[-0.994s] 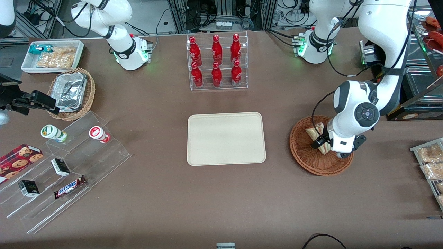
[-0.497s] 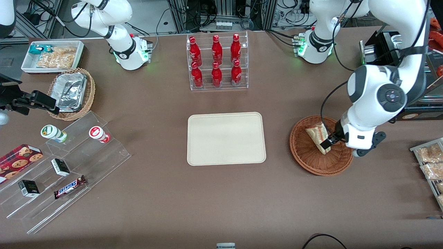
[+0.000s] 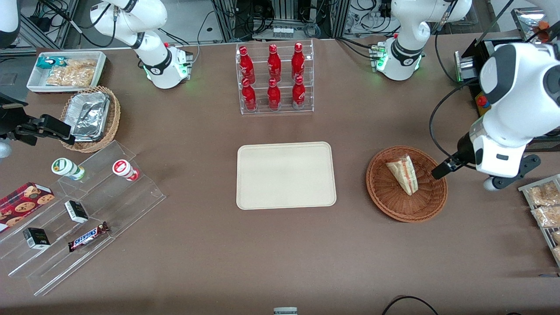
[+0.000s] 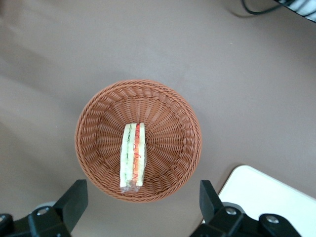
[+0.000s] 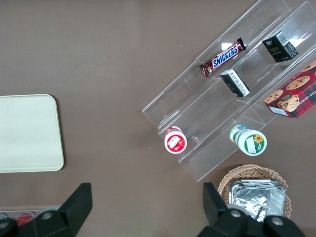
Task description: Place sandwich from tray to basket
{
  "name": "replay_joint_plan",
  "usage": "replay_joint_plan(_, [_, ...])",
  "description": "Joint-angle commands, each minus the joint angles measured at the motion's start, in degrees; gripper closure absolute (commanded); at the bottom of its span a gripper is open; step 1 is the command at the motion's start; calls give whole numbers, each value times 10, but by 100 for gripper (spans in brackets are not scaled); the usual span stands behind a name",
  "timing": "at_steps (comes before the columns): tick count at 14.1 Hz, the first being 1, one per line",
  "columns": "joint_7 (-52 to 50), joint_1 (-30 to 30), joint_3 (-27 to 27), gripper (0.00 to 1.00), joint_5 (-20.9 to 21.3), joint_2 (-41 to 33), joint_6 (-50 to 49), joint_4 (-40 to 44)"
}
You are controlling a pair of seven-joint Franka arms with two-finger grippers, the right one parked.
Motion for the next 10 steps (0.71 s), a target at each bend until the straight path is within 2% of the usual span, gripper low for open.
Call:
replay_joint_plan(1, [72, 5, -13, 0, 16, -21, -82, 36])
replay_joint_plan(4, [140, 21, -16, 0, 16, -55, -152, 48])
replay_joint_plan(6, [148, 134, -121, 0, 16, -71, -173, 51])
replay_joint_plan(7, [149, 152, -133, 0, 17, -73, -186, 52])
replay_joint_plan(10, [160, 127, -131, 0, 23, -53, -238, 106])
